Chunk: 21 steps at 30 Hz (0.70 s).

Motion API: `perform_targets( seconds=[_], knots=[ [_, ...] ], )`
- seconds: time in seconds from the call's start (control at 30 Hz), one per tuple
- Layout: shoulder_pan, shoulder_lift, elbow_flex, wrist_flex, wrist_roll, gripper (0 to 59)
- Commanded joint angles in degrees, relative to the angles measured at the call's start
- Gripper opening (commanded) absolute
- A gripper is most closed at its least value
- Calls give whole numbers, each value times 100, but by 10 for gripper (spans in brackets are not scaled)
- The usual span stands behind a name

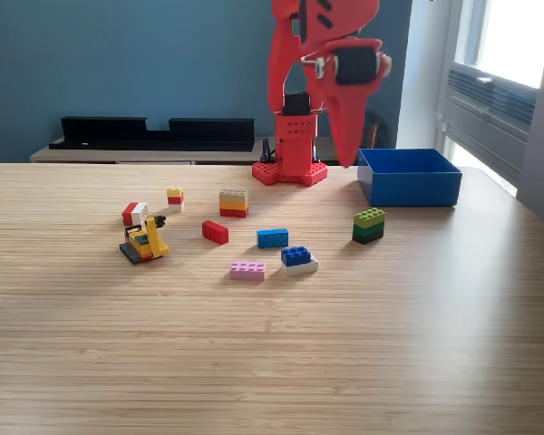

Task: Grasp a lego block and put it in the bin.

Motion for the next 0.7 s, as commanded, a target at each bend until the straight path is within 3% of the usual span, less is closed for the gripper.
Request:
perform_targets(
  seconds=[0.03, 0.2, 0.3, 0.43, 0.7],
  knots=[
    [483, 483, 633, -712, -35, 1],
    [554, 483, 1371, -1230, -325, 2],
    [554, 492, 1670, -1433, -571, 121],
    [527, 483, 1696, -1433, -721, 210],
    [492, 457, 1696, -1459, -1002, 265]
  ],
)
